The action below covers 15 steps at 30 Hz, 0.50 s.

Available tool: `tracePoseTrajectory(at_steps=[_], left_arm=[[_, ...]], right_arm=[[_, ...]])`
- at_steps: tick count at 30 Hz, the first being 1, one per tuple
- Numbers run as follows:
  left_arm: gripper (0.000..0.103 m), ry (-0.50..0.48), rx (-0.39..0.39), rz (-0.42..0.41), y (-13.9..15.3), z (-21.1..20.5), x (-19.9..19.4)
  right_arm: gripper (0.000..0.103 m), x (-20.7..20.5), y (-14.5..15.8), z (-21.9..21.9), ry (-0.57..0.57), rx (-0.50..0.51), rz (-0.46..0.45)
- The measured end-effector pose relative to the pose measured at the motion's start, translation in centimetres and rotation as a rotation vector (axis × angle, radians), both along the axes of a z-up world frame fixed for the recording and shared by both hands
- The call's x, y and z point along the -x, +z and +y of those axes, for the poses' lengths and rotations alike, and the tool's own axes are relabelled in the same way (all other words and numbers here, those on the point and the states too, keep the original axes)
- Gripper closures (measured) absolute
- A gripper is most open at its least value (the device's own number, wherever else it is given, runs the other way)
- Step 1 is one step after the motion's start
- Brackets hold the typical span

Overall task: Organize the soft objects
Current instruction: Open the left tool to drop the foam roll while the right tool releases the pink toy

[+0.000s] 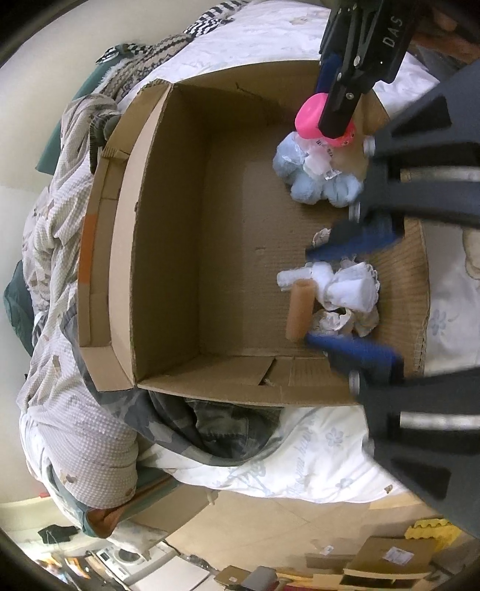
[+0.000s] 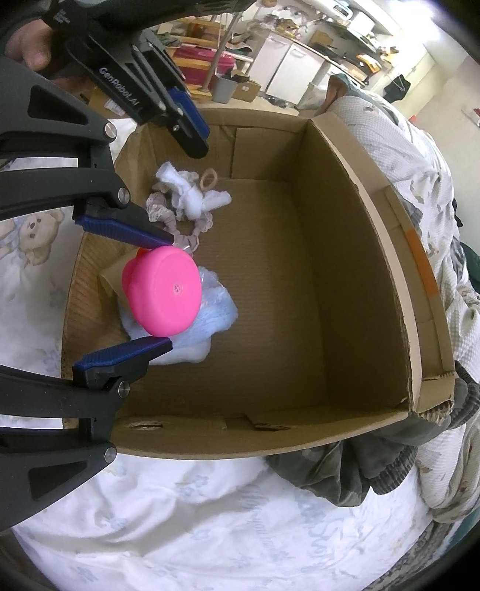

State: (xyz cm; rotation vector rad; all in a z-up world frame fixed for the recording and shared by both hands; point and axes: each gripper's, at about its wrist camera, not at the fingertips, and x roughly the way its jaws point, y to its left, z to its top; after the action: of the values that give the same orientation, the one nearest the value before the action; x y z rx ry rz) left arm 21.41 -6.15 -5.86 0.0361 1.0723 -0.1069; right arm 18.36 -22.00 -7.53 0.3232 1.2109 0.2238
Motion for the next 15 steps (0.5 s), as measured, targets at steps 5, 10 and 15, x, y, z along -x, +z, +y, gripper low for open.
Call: tracePoseTrajectory(at_steps=[5,10,15], left_arm=[[0.037,0.001,0.003,-0.043,1.0,0.1,0.2],[0.037,0.007,-0.037,-0.095,2.1,-0.1,0.7],[0.037,0.061,-0.051,-0.149,3.4,0.9,1.4]], right_arm=[[0.036,0.0,0.3,-0.4,-0.021,-0.045,-0.005],[0.024,0.1,1.4,-0.4,-0.037,-0.067,-0.055],[0.0,0.6,3.0,-0.4,-0.057,-0.074,-0.136]])
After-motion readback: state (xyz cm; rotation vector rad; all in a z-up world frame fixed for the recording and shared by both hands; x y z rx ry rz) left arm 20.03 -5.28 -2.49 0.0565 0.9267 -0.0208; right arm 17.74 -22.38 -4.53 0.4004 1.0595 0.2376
